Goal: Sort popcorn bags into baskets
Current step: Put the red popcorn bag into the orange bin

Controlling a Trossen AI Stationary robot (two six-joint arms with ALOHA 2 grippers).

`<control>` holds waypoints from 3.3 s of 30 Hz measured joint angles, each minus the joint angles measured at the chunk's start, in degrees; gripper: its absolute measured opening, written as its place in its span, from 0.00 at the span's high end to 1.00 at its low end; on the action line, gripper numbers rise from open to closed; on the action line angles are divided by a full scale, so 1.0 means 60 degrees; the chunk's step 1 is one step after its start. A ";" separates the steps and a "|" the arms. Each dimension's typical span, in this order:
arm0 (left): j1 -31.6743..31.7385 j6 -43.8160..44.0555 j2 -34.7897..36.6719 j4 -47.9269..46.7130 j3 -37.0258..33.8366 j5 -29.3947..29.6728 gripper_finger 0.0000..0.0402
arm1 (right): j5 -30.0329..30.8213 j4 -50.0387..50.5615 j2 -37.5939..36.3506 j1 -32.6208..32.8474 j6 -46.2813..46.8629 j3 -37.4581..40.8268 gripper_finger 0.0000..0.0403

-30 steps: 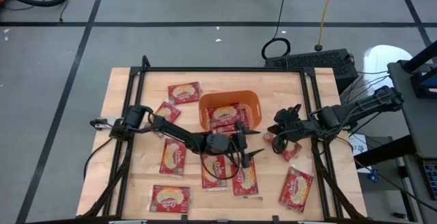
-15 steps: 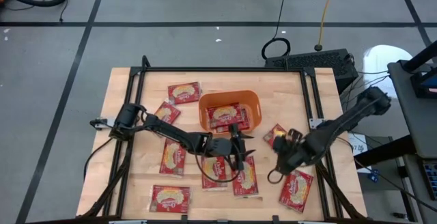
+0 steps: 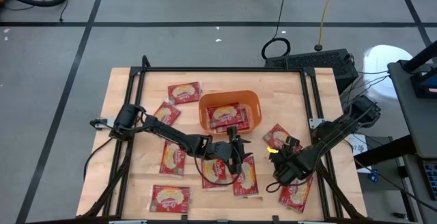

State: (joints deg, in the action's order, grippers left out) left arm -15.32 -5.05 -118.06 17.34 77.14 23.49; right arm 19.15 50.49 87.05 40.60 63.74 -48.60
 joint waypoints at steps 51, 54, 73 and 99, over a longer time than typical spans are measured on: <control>0.0187 -0.0385 0.0000 0.0055 -0.0004 -0.0004 0.47 | 0.0181 -0.0838 -0.0910 0.0007 0.0171 0.2475 0.73; 0.0192 -0.0502 0.0000 0.0052 -0.0004 -0.0004 0.47 | 0.0347 -0.0771 -0.0900 0.0002 -0.0005 0.2330 0.86; 0.0201 -0.2764 -0.0622 0.1421 -0.0018 -0.1422 0.44 | 0.0482 0.0008 -0.2121 -0.0542 -0.1403 0.0643 1.00; 0.0402 -0.5698 -0.3228 0.2938 0.1446 -0.0150 0.55 | 0.0247 -0.1293 -0.2463 -0.0648 -0.2582 0.0601 1.00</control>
State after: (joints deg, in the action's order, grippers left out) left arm -12.92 -39.24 -137.43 34.97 85.82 22.59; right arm 20.63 42.73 72.27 36.71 48.24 -44.99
